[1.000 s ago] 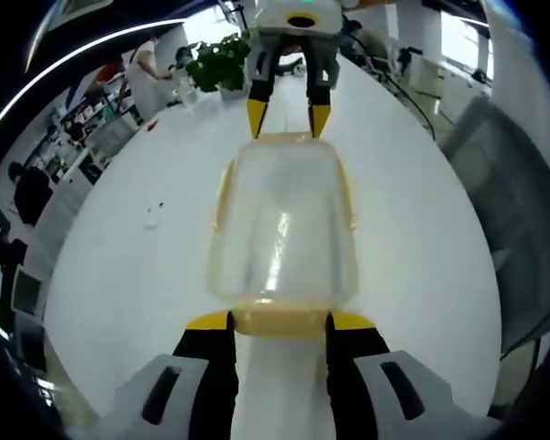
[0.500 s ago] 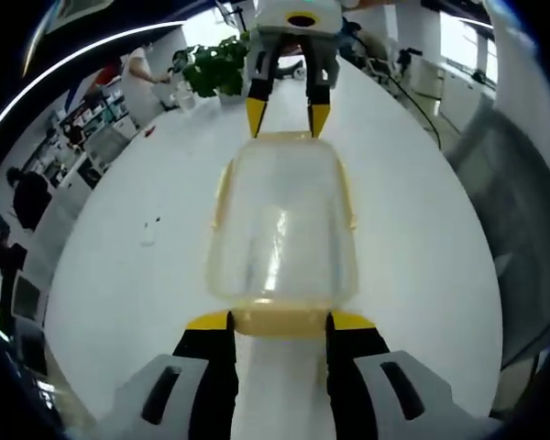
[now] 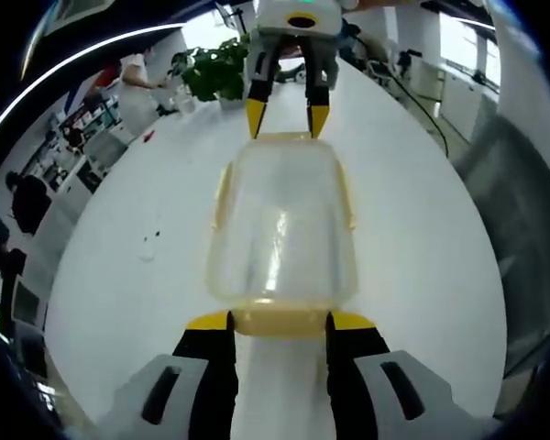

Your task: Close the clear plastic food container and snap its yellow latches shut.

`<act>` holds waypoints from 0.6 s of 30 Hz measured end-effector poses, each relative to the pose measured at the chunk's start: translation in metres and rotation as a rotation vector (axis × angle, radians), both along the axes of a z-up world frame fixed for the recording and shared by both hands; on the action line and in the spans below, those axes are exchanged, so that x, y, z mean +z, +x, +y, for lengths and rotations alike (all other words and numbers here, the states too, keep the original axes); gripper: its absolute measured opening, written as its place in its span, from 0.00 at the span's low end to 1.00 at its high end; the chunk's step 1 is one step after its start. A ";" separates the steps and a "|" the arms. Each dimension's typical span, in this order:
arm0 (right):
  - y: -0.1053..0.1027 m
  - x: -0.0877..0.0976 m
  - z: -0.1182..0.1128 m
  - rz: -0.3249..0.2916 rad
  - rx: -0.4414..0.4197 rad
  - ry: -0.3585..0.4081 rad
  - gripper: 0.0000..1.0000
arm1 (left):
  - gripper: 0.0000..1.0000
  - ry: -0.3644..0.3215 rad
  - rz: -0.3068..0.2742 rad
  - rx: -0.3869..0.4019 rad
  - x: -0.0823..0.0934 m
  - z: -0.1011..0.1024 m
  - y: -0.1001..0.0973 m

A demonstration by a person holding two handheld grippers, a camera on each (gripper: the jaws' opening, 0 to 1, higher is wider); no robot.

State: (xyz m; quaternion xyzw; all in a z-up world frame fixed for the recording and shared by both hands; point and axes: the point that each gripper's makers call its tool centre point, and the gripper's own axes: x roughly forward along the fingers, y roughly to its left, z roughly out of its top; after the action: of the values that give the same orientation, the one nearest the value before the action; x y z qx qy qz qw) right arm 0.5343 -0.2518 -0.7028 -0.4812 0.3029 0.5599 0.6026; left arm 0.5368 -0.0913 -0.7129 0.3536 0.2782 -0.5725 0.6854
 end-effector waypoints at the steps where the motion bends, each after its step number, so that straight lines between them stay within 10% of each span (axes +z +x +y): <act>1: 0.001 0.000 -0.001 0.001 -0.001 0.000 0.34 | 0.36 0.000 0.000 -0.001 0.000 -0.001 0.001; 18: 0.018 -0.007 -0.026 0.013 -0.007 0.019 0.34 | 0.36 -0.016 0.005 0.002 0.002 -0.026 0.017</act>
State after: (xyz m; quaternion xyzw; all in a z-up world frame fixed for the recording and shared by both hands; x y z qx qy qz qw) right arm 0.5521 -0.2781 -0.7093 -0.4711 0.3032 0.5637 0.6070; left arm 0.5535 -0.1168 -0.7112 0.3462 0.2756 -0.5751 0.6881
